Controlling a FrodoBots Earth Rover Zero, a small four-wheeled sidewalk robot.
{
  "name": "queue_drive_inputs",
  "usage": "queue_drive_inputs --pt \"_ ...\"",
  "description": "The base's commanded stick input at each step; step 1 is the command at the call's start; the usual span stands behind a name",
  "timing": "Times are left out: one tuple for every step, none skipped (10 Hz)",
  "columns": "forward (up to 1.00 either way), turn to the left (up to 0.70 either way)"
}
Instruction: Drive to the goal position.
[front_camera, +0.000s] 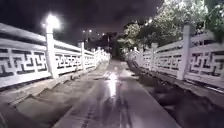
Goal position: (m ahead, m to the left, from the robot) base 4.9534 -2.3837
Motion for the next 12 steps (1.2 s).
queue_drive_inputs --pt "0.59 0.0" --pt "0.59 0.0" --pt "0.59 0.0" --pt "0.59 0.0" --pt "0.59 0.0" --pt "0.59 0.0" --pt "0.59 0.0" --pt "0.56 0.0" --pt "0.38 0.0" --pt "0.38 0.0" --pt "0.38 0.0" --pt "0.38 0.0"
